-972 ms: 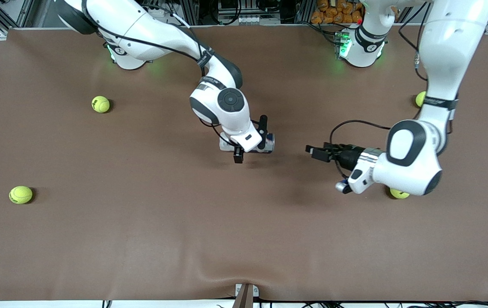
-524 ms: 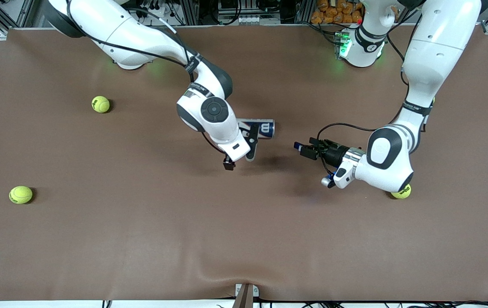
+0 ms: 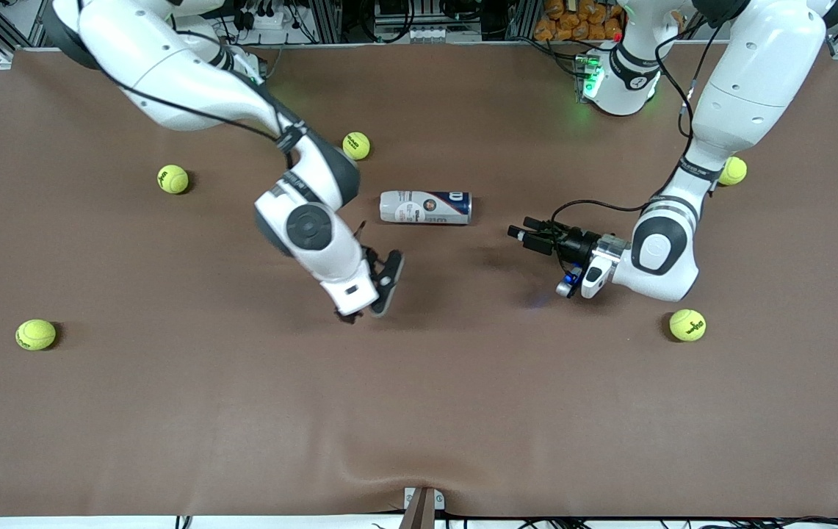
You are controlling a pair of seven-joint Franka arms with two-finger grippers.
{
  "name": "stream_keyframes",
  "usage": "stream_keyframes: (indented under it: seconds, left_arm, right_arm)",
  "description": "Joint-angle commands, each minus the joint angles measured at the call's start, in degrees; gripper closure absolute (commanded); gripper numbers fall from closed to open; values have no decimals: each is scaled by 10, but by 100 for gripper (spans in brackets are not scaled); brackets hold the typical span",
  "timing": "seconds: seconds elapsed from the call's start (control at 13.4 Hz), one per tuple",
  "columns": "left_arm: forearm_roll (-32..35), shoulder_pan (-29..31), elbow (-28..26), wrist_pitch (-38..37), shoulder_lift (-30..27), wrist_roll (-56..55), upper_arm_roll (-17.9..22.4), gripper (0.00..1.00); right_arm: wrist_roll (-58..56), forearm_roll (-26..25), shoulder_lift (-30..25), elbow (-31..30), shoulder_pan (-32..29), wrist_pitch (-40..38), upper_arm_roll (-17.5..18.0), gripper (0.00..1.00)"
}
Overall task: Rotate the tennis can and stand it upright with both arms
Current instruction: 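Grasp the can's end with the left gripper while the right gripper withdraws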
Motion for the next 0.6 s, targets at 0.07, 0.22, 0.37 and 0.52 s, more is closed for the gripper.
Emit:
stream_keyframes:
  seconds: [0.07, 0.22, 0.37, 0.52]
  left_arm:
    - [-46, -9, -56, 34, -28, 47, -6, 15]
    - [-91, -13, -87, 48, -26, 103, -9, 22]
    - [-106, -21, -92, 54, -23, 115, -9, 22]
    - [-114, -28, -92, 78, -21, 115, -10, 23]
  right_arm:
    - [12, -6, -27, -3, -58, -25, 21, 0]
    - [27, -6, -46, -5, -87, -31, 20, 0]
    - [37, -4, -84, -8, -94, -38, 14, 0]
    - [86, -1, -115, -8, -93, -57, -16, 0]
